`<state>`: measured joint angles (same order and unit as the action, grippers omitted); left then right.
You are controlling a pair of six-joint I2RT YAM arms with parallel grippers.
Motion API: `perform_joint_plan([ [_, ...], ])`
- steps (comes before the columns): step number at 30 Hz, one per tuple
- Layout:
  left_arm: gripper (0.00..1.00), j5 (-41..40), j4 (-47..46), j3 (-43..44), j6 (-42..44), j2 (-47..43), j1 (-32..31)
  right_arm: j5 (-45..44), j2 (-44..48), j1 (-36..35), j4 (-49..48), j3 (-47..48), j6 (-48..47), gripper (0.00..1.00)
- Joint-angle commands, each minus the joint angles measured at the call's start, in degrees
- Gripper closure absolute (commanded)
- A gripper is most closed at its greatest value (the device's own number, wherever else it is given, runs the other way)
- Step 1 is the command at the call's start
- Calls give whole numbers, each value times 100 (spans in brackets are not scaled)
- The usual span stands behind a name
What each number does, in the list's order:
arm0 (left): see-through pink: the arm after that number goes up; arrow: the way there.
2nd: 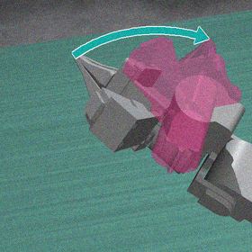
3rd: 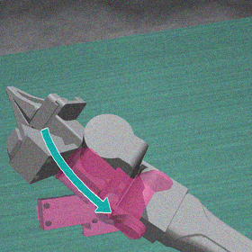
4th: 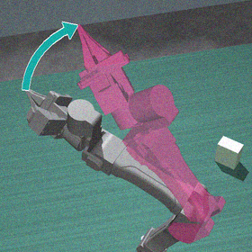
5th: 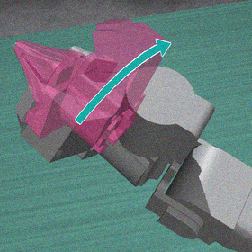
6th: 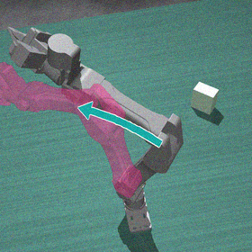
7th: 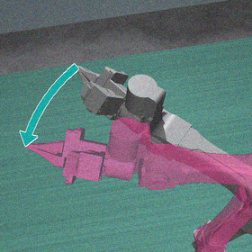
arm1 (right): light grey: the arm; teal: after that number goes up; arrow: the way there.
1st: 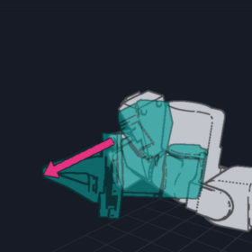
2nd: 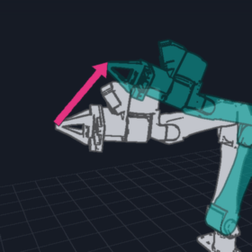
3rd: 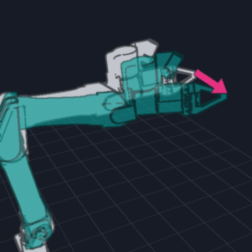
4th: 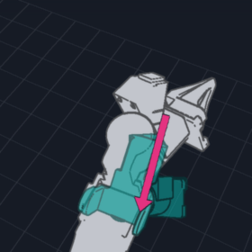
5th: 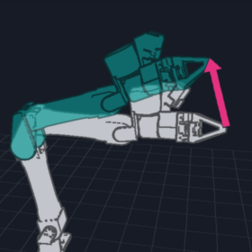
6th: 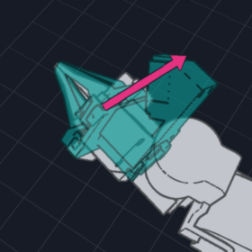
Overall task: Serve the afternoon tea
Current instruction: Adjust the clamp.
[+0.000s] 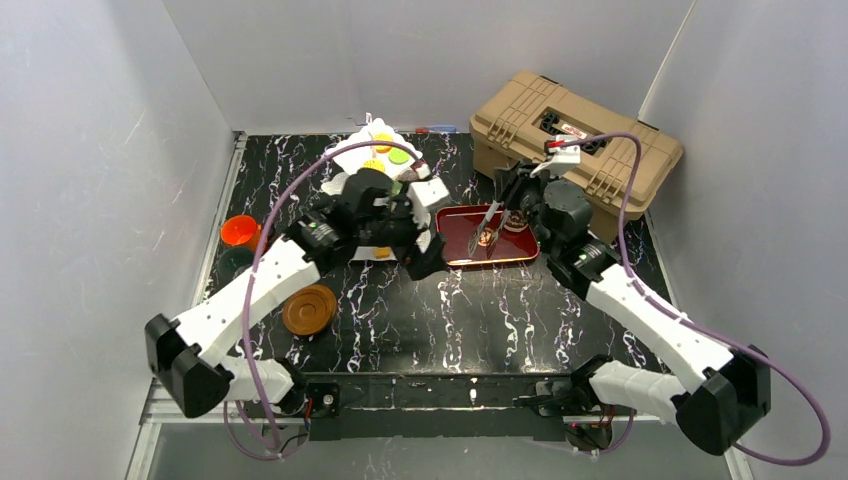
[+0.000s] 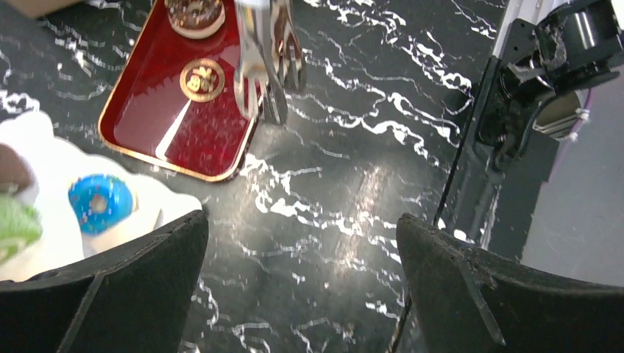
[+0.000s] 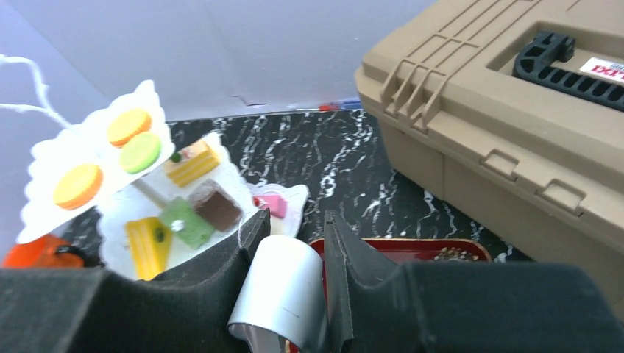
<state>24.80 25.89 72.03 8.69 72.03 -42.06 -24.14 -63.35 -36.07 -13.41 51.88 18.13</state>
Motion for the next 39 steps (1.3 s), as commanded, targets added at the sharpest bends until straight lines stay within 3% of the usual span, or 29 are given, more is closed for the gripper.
perform_joint_plan([
  [1,2,-564,-722,427,-42,368,-510,445,499,4,406,279,666,99],
  [15,5,-254,-1080,753,-421,1069,-777,1412,1118,4,434,307,1798,99],
  [17,15,-197,-1068,740,-412,1088,-777,1446,1170,4,481,323,1891,98],
  [25,72,-378,-897,568,-242,970,-766,1452,1343,4,581,270,2223,94],
  [28,76,-398,-860,609,-259,943,-751,1523,1328,4,646,300,2339,92],
  [30,76,-397,-883,610,-304,893,-755,1578,1334,6,753,325,2391,84],
  [34,79,-429,-866,670,-452,831,-708,1636,1405,4,1123,382,2454,47],
  [39,83,-387,-855,717,-554,781,-633,1700,1484,4,1838,481,2442,17],
])
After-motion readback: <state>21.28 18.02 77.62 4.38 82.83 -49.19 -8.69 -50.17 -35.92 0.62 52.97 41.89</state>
